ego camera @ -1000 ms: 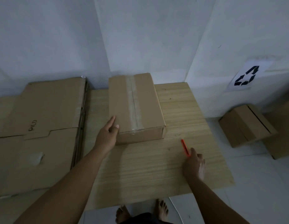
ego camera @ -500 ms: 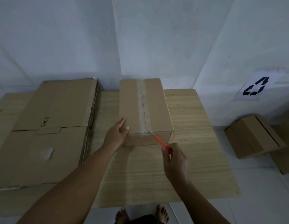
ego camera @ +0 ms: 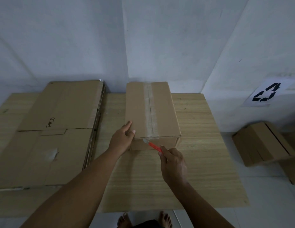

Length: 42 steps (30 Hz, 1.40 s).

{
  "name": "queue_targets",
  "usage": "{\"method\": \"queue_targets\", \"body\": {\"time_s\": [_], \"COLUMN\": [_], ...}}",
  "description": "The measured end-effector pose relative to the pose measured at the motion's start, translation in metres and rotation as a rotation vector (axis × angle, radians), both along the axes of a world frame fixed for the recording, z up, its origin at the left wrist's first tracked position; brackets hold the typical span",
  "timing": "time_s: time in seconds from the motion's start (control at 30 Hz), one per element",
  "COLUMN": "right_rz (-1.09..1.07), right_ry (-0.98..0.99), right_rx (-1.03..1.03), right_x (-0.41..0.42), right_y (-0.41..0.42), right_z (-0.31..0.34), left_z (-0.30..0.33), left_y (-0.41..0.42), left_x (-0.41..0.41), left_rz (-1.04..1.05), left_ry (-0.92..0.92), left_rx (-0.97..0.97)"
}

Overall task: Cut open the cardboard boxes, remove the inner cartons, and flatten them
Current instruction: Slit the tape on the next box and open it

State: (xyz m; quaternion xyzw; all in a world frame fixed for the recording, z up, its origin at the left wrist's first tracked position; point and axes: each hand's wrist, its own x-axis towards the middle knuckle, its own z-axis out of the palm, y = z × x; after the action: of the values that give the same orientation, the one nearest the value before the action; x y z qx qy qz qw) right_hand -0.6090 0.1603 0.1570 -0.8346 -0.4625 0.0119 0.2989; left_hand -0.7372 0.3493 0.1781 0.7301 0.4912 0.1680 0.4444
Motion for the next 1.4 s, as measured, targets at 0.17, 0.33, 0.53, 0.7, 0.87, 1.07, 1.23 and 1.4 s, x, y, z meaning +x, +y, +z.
{"method": "queue_targets", "body": {"time_s": [0.17, 0.33, 0.53, 0.7, 0.87, 1.07, 1.23, 1.4], "right_rz": [-0.016, -0.041, -0.136, -0.268, -0.09, -0.002, -0.052, -0.015], "right_ry": [-0.028, -0.016, -0.023, -0.005, -0.205, -0.191, 0.043, 0.071], "right_rx": [-0.06, -0.15, -0.212, -0.086, 0.013, 0.122, 0.173, 0.267], "right_x": [-0.004, -0.013, -0.01, 0.034, 0.082, 0.065, 0.052, 0.058], "right_y": [-0.001, 0.009, 0.005, -0.022, -0.061, -0.069, -0.028, 0.019], "right_z": [0.012, 0.022, 0.029, 0.024, 0.012, -0.007, 0.015, 0.044], "left_z": [-0.001, -0.003, -0.005, -0.007, -0.006, -0.004, 0.004, 0.003], "left_y": [0.001, 0.0, -0.004, -0.004, -0.006, -0.007, -0.013, -0.009], "left_x": [0.001, 0.004, 0.007, 0.008, 0.006, 0.006, 0.011, 0.012], "left_rz": [-0.014, -0.026, -0.045, -0.025, 0.001, 0.015, -0.019, -0.142], "left_ry": [0.002, 0.041, 0.164, 0.154, 0.157, 0.192, 0.205, 0.136], "left_rx": [0.004, 0.029, 0.086, 0.1, 0.142, 0.153, 0.217, 0.303]}}
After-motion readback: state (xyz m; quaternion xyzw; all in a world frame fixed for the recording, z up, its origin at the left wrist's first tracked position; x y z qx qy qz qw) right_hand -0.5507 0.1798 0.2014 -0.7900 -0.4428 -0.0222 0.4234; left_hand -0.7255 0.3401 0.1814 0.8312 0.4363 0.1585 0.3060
